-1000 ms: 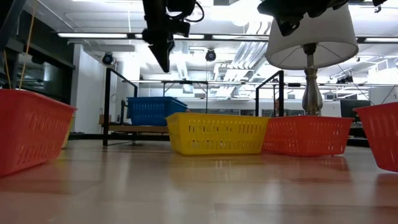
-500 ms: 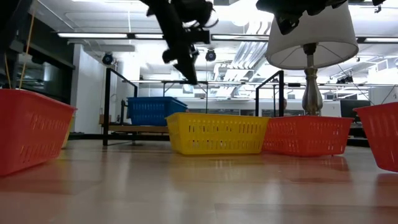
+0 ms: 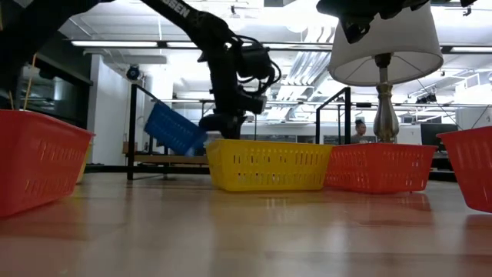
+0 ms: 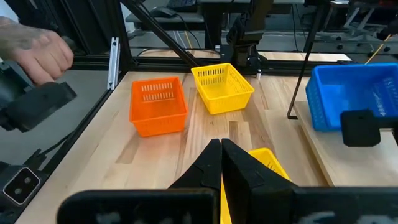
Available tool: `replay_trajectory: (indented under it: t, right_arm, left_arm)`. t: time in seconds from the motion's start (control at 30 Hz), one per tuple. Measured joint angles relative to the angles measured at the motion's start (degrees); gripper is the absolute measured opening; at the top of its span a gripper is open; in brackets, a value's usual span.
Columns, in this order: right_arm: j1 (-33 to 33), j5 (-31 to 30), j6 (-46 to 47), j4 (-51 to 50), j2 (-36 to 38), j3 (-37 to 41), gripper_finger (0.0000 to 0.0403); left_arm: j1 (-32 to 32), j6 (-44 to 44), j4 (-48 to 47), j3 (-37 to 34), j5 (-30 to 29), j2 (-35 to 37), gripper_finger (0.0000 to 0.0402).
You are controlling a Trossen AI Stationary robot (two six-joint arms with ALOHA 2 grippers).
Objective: Stack baskets on shelf by color
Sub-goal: Stack the left blue bin on the blue bin on the shelf
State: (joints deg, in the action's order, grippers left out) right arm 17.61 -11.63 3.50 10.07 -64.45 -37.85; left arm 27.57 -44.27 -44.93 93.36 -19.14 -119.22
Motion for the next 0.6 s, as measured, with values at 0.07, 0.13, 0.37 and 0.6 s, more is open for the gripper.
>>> replay_trajectory:
  t: [0.07, 0.13, 0.37, 0.6]
  right_arm:
    - [0.0, -0.1, -0.9, 0.1, 0.0, 0.0, 0.0]
    - [0.0, -0.1, -0.9, 0.0, 0.0, 0.0, 0.0]
    - [0.0, -0.1, -0.9, 0.1, 0.0, 0.0, 0.0]
    - [0.0, -0.1, -0.8, 0.1, 0.0, 0.0, 0.0]
  left_arm:
    - [0.0, -0.1, 0.2, 0.0, -2.1, -0.1, 0.0]
    - [0.3, -0.1, 0.5, 0.0, -4.7, -0.1, 0.0]
    - [0.3, 0.2, 0.5, 0.2, -10.1, 1.8, 0.0]
    - [-3.0, 1.6, -0.3, 4.3, -9.0, 12.4, 0.0]
